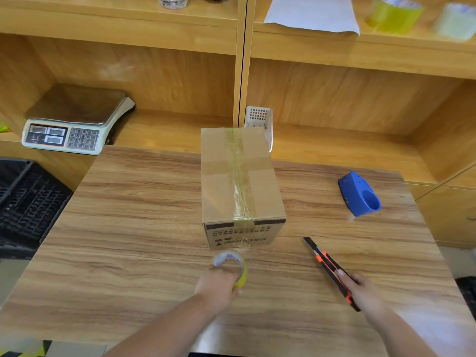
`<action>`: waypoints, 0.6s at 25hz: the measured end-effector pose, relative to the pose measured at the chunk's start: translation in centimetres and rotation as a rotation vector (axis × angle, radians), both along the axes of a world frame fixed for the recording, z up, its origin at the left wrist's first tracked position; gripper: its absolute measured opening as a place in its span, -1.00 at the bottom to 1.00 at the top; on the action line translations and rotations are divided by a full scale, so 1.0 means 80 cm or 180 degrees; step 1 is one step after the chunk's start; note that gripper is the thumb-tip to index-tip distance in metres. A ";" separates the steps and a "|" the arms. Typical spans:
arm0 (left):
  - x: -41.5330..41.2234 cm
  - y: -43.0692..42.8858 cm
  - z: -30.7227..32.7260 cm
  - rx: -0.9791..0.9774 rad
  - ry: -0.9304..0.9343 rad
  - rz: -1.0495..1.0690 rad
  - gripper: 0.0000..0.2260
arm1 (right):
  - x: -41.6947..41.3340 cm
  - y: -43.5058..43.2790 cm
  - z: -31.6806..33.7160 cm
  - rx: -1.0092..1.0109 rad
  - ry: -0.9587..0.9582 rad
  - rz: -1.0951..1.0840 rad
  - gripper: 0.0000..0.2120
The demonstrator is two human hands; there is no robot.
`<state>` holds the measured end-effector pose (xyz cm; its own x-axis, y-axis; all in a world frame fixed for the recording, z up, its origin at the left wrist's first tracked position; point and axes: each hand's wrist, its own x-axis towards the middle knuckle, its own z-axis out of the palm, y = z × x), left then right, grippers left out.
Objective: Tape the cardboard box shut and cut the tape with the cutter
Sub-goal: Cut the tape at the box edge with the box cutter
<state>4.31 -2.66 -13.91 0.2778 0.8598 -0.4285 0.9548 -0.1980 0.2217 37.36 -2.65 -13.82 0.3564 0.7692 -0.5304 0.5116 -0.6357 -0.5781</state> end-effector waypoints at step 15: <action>-0.088 -0.014 -0.048 0.0987 -0.0499 -0.0777 -0.73 | -0.077 0.045 -0.060 -0.1122 -0.1776 0.1931 -0.50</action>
